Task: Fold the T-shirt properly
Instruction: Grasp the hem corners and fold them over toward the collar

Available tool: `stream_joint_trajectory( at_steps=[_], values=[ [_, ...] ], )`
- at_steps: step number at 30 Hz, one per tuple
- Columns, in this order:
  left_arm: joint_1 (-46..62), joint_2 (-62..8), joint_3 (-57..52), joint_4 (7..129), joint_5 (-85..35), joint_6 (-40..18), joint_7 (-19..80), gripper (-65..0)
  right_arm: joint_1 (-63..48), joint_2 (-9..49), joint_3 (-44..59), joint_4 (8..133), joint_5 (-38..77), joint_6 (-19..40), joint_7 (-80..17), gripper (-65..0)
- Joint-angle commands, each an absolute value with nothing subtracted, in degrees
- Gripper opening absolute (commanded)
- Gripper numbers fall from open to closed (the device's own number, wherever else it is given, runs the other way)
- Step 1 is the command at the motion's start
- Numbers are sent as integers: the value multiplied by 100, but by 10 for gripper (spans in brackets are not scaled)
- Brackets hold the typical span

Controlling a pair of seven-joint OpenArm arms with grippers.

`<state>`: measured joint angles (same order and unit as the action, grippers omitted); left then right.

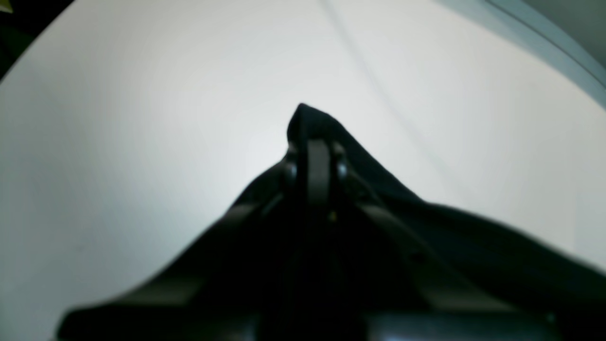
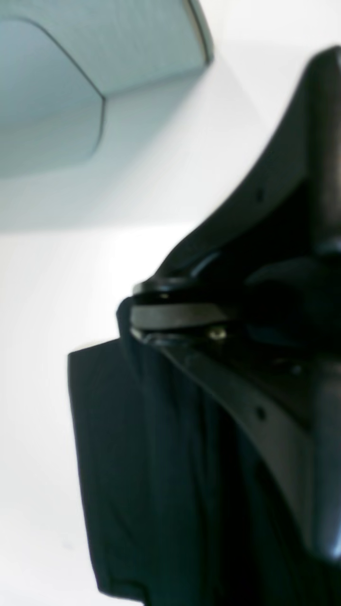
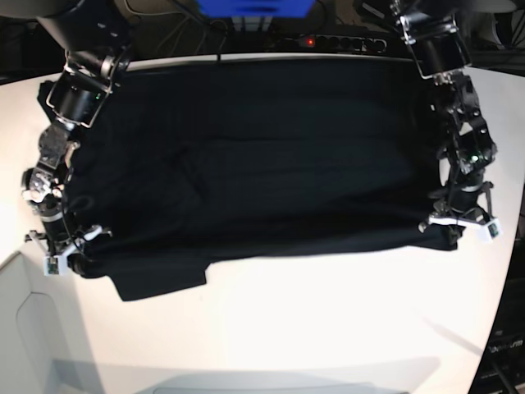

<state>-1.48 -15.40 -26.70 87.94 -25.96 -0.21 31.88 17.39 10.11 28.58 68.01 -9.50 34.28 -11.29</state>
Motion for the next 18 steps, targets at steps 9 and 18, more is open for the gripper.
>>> stream_joint_trajectory(
  at_steps=[9,18],
  values=[
    [479,-1534,-2923,9569,-2659,-31,3029,-650,840,1138,2862,8145,-154,3442,-1323,-650],
    [1437,-1481,-3538,10246,-3662,-31,3046,-650,-321,1138,2870,9376,365,3442,-1640,-650]
  ],
)
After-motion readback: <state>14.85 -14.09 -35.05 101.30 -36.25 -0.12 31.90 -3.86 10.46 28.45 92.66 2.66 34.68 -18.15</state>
